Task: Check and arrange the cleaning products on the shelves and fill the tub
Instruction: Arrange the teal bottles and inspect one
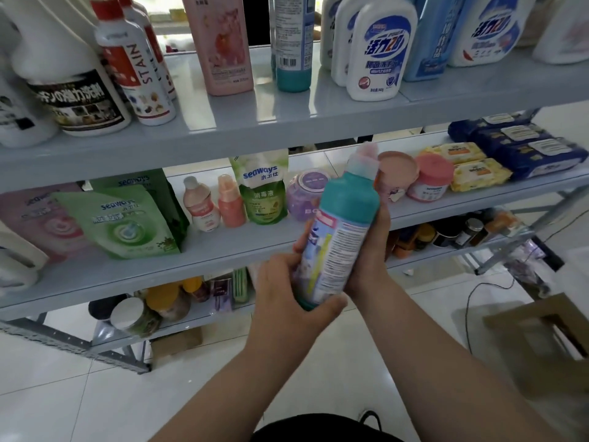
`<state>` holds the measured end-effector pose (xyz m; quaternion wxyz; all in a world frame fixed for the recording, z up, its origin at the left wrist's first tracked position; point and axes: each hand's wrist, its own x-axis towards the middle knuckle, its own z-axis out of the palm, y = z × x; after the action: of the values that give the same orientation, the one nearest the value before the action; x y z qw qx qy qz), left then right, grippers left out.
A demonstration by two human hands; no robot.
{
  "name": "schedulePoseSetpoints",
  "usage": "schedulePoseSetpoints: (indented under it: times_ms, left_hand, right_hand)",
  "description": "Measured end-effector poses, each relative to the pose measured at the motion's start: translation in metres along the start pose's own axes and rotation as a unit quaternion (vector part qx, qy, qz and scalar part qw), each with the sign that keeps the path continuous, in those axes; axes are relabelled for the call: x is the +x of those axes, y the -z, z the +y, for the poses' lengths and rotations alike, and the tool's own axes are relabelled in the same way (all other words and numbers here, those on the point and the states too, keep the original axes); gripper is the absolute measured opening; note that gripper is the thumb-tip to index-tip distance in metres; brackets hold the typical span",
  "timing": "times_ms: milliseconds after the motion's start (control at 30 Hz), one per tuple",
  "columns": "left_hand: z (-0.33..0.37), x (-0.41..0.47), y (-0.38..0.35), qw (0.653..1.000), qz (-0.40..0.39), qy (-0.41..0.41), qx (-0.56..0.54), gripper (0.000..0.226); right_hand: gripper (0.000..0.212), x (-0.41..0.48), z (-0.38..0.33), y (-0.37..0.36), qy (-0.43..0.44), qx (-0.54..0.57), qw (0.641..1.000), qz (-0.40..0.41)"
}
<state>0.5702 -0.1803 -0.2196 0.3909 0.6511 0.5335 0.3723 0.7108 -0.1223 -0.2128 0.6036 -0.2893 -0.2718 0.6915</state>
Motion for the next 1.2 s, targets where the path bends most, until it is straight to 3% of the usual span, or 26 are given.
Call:
schedulePoseSetpoints:
  times_ms: [167, 300, 367, 433, 500, 567, 700, 833, 967, 1100, 1200]
  left_hand:
    - [0.011, -0.013, -0.004, 0.996, -0.029, 0.016, -0.079, 0.061]
    - [0.003, -0.005, -0.007, 0.995, -0.030, 0.028, -0.089, 0.057]
    - [0.000, 0.007, -0.004, 0.992, -0.020, 0.049, -0.113, 0.044]
    - [0.004, 0.022, -0.002, 0.968, -0.009, 0.115, -0.224, 0.025]
    - [0.010, 0.038, 0.002, 0.917, 0.009, 0.191, -0.349, 0.028]
    - [0.018, 0.052, 0.005, 0.871, 0.027, 0.226, -0.435, 0.034]
    - [0.041, 0.070, 0.003, 0.856, 0.040, 0.186, -0.481, 0.045]
    - [0.062, 0.084, 0.002, 0.890, 0.019, 0.124, -0.439, 0.056]
    - [0.080, 0.096, 0.000, 0.962, 0.055, 0.042, -0.264, 0.063]
    - [0.109, 0.109, 0.000, 0.976, 0.145, -0.030, -0.161, 0.041]
    - [0.123, 0.124, 0.008, 0.977, 0.192, -0.047, -0.076, 0.043]
  right_hand:
    - [0.076, -0.001, -0.006, 0.005, -0.012, 0.004, 0.994, -0.111]
    - [0.072, 0.001, -0.015, 0.004, -0.041, -0.020, 0.995, -0.085]
    - [0.071, 0.003, -0.023, 0.002, -0.056, -0.013, 0.997, -0.058]
    - [0.059, 0.006, -0.034, -0.002, -0.061, -0.028, 0.995, -0.076]
    - [0.051, 0.010, -0.045, -0.008, -0.059, -0.097, 0.988, -0.106]
    - [0.055, 0.015, -0.056, -0.012, -0.035, -0.196, 0.972, -0.128]
    - [0.066, 0.023, -0.071, -0.016, 0.014, -0.299, 0.939, -0.169]
    - [0.071, 0.038, -0.091, -0.017, 0.040, -0.297, 0.934, -0.193]
    - [0.073, 0.055, -0.115, -0.017, 0.049, -0.293, 0.924, -0.241]
    - [0.072, 0.070, -0.140, -0.022, 0.064, -0.283, 0.913, -0.286]
    - [0.069, 0.085, -0.154, -0.033, 0.089, -0.285, 0.910, -0.287]
